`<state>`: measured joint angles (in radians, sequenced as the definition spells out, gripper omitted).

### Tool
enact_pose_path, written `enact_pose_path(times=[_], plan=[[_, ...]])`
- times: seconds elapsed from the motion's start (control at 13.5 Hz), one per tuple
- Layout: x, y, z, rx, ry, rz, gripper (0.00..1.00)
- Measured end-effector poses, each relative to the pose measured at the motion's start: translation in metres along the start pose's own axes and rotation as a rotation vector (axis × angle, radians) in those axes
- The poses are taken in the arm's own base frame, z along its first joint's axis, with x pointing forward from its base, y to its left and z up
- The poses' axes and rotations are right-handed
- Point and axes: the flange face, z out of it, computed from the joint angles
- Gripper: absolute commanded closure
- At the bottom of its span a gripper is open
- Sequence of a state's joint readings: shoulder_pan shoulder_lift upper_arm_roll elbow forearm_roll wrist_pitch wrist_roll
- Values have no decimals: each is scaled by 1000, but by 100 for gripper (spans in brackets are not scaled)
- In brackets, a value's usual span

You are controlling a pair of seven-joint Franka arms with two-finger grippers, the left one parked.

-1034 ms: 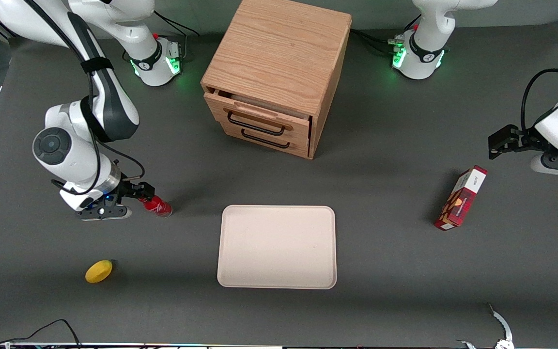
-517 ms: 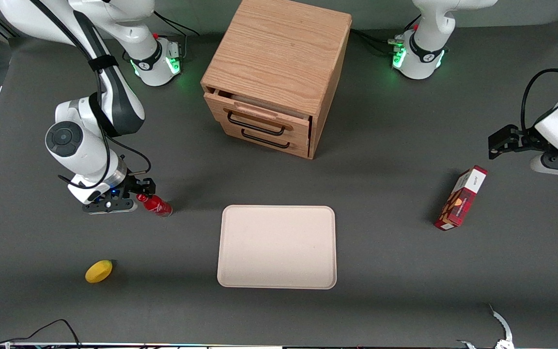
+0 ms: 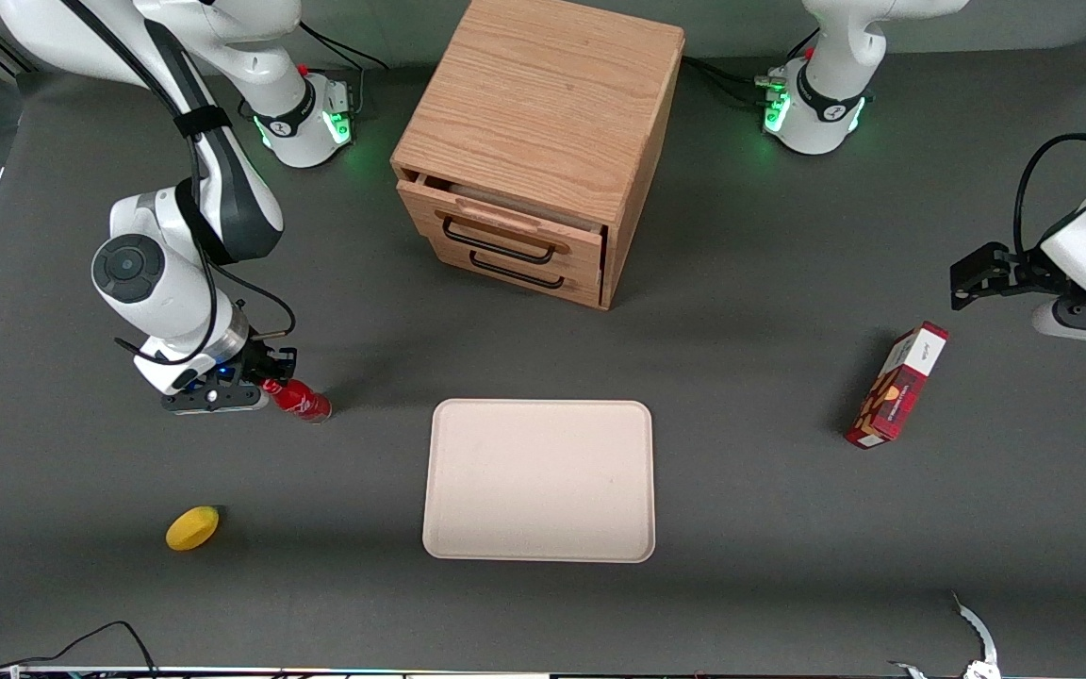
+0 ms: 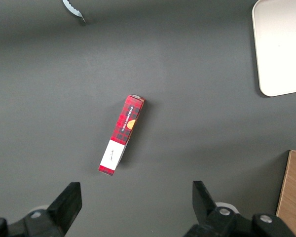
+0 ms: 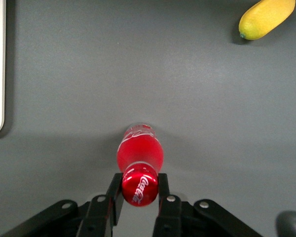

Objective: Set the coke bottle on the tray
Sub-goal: 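Close the right gripper on the bottle's cap end, then lift the bottle up off the table with the right gripper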

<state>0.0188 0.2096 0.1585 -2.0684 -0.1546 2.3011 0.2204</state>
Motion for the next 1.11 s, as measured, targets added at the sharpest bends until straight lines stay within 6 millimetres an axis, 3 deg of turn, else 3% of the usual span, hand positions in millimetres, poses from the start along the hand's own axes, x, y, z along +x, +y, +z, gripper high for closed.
enact_pose_path(times=[0.3, 0.44, 0.74, 1.11], plan=[[0, 0, -3, -1, 2, 2, 100], [0, 2, -19, -10, -5, 5, 100], [8, 10, -102, -43, -28, 24, 100], [15, 14, -232, -42, -40, 56, 100]])
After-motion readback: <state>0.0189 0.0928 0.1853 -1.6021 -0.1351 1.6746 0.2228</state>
